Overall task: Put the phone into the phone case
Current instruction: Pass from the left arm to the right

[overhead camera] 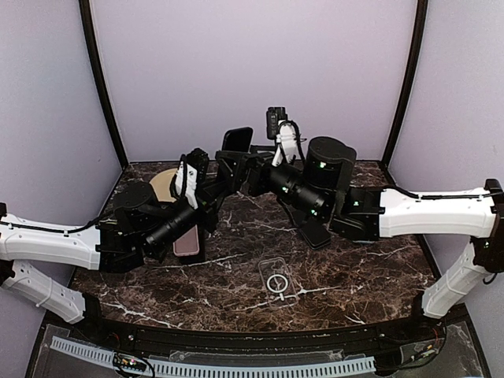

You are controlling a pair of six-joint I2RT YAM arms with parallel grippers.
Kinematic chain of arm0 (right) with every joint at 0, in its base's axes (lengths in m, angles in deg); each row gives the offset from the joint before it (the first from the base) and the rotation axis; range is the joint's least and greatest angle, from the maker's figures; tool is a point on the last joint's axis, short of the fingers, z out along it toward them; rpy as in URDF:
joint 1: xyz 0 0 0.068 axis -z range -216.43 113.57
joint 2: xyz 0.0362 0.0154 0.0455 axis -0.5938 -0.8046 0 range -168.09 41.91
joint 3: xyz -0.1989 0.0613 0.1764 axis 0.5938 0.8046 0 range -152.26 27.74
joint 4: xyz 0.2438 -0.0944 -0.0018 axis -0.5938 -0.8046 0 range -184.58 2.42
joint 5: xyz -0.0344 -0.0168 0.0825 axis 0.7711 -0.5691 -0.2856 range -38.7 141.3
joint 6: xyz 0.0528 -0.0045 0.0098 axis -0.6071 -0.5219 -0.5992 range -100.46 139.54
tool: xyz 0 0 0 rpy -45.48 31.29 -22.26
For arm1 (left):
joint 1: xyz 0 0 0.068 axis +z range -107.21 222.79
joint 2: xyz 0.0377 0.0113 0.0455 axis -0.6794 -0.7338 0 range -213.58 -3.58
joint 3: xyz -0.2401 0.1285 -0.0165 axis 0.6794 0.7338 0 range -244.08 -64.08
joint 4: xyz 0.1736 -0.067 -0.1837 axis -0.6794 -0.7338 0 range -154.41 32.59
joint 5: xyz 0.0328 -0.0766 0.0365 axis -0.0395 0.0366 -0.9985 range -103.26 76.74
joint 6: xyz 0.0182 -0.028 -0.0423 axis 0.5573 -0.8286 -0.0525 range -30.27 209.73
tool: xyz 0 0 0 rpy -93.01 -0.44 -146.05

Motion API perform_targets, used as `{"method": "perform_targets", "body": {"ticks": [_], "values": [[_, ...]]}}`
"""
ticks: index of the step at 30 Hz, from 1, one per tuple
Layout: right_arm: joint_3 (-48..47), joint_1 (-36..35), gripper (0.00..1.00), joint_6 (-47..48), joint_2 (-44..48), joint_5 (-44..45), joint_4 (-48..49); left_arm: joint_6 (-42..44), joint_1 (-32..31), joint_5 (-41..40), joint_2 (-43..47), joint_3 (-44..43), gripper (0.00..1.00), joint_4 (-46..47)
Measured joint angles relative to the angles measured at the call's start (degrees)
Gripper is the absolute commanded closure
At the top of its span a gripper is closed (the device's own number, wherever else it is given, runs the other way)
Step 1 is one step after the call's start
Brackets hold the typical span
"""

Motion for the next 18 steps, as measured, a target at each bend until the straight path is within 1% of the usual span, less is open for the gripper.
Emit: {"method": "perform_targets", "body": {"ticks": [6,10,16,18], "values": [[-1.3,0.7,0.07,-0.8,-1.1,-1.4,-1.2,-0.7,0.0,-0.9,0.0,0.2,1.0,-0.1],[-1.6,0.9,0.02,-0.8,-1.6,-1.8,-1.7,-0.8,0.0,-1.0,0.0,0.5,1.0,-0.2],[-2.4,1.3,0.02,-1.0,-2.1,-2.0,-3.0,-0.8,0.1,-1.0,0.0,0.5,1.0,-0.3],[-2.4,1.5,0.04,-1.1,-2.1,-2.3,-3.2,-0.8,0.1,-1.0,0.0,0.5,1.0,-0.3]]}}
